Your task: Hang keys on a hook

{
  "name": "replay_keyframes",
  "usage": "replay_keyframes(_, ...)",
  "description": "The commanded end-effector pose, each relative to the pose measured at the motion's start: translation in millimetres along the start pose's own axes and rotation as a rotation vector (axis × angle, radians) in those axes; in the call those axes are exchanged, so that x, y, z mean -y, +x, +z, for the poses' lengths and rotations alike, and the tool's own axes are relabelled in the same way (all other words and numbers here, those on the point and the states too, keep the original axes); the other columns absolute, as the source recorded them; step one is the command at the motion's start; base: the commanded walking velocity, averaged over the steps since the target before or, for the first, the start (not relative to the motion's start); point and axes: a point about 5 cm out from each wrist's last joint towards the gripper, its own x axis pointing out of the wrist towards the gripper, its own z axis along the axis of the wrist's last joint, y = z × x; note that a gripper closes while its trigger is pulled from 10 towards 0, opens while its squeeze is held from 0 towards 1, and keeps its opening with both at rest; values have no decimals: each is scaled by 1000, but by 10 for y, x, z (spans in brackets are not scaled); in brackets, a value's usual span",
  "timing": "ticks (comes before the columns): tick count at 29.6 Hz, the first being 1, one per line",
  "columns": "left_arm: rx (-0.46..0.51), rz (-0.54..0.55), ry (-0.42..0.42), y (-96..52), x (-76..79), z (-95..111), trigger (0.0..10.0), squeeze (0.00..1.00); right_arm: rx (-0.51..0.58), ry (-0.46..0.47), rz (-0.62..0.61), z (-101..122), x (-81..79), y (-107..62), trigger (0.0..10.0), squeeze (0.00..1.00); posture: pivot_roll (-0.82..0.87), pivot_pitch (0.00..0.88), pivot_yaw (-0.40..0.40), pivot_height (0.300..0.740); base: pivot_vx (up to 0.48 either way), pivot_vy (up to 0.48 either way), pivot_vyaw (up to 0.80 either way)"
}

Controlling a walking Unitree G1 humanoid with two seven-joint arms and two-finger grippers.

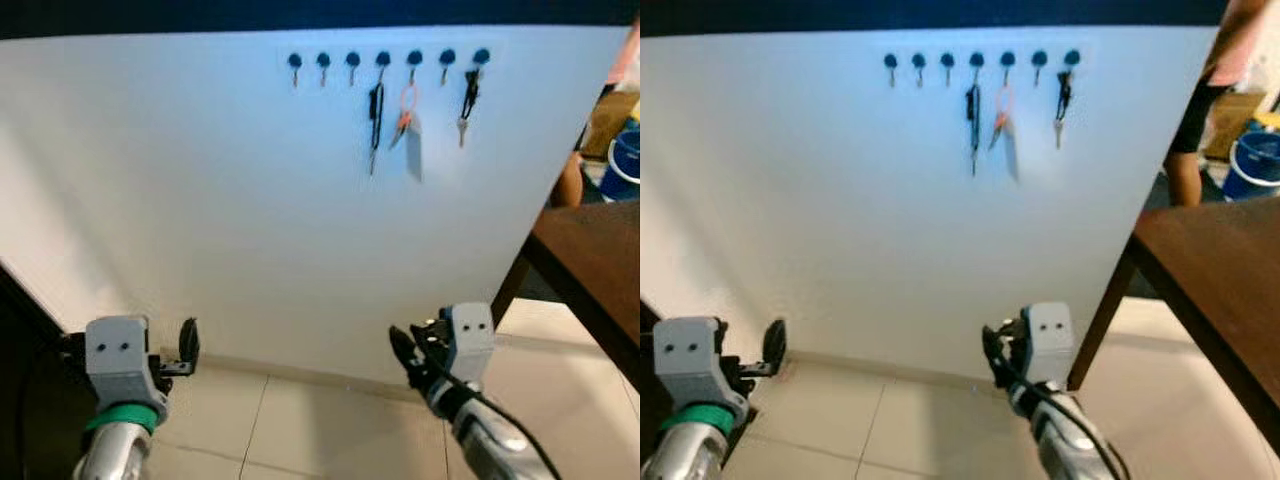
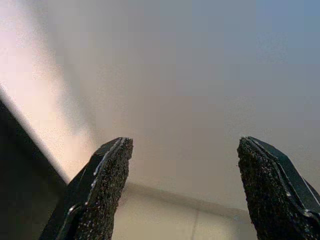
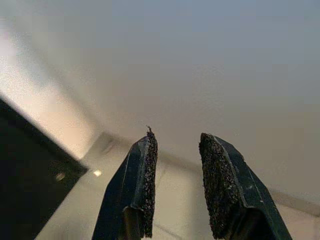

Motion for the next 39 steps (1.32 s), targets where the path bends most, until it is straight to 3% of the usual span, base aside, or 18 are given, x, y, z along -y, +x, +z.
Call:
replay_keyframes(1, -26, 6, -7, -30, -23, -43, 10000, 0, -18, 6, 0, -42, 4, -26, 10000, 0, -197, 120, 186, 740, -375, 0, 0)
replay_keyframes(10, -25, 3, -4, -17, -25, -33, 10000, 0, -15, -5, 17, -43, -34, -20, 10000, 0, -190, 120, 191, 740, -375, 0, 345)
replay_keyframes(12, -25, 2, -3, -17, -29, -31, 10000, 0, -13, 33, 5, -48, -29, -22, 10000, 0, -189, 118, 191, 740, -375, 0, 0)
replay_keyframes(22, -26, 4, -2, -19, -35, -27, 10000, 0, -21, -3, 32, -58, -58, -16, 10000, 0, -185, 112, 190, 740, -371, 0, 0)
replay_keyframes(26, -26, 4, -1, -19, -37, -26, 10000, 0, -17, 26, 26, -56, -58, -5, 10000, 0, -182, 111, 191, 740, -351, 0, 0)
replay_keyframes(39, -51, 6, 15, -13, -33, -43, 10000, 0, -19, 37, 28, -62, -65, 0, 10000, 0, -183, 108, 194, 740, 0, 0, 0)
